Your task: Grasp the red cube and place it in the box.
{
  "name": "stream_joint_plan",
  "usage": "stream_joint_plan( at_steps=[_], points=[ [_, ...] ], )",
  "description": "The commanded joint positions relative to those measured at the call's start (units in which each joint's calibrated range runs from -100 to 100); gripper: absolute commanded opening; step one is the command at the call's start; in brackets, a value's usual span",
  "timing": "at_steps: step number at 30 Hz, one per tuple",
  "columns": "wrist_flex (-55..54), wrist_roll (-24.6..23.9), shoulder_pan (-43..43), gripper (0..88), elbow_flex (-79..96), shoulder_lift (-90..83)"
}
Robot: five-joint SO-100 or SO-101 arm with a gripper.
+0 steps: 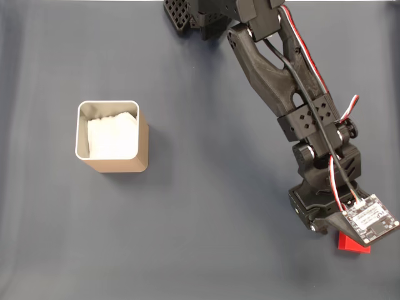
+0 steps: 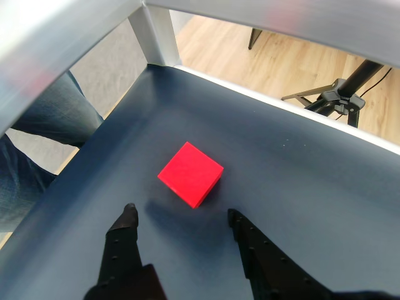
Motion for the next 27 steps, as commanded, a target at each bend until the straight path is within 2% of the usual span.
stream_joint_plan(
  at_steps=[1, 18, 27],
  points=[
    [-2.31, -0.34, 0.8, 37.2, -3.21, -0.17],
    [-7.24, -4.3, 0.73, 37.1, -3.12, -0.52],
    [-9.21, -2.05, -1.76, 37.5, -2.85, -0.52]
  ],
)
